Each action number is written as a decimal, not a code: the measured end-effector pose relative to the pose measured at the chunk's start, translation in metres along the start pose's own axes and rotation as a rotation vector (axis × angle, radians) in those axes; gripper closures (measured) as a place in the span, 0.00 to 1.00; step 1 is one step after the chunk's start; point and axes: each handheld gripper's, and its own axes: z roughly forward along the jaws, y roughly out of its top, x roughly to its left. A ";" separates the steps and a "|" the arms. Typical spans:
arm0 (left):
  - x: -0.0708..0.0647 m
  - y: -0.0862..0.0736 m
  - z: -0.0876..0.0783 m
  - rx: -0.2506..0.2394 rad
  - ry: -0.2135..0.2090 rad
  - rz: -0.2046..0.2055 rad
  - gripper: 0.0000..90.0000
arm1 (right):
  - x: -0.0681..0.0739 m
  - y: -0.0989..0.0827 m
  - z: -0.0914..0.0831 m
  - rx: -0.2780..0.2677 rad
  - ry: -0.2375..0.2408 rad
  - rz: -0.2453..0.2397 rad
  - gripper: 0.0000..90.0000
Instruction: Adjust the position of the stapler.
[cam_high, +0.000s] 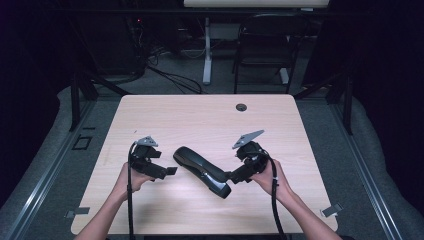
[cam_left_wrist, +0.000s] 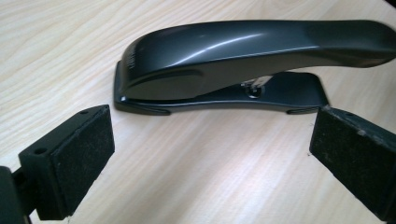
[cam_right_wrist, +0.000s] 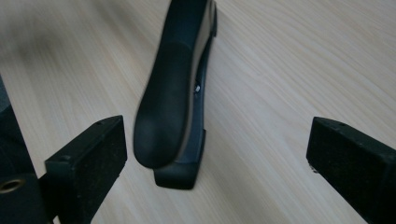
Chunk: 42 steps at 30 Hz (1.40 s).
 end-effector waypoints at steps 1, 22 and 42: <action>0.004 -0.002 0.001 0.002 -0.001 -0.010 0.00 | 0.003 0.003 0.004 0.002 0.006 -0.012 0.08; 0.027 -0.008 0.009 0.004 0.003 -0.043 0.00 | 0.036 0.017 0.053 0.081 -0.040 -0.141 0.58; 0.012 -0.004 0.027 0.013 -0.058 0.122 0.00 | 0.016 0.009 0.049 0.089 0.097 -0.260 0.62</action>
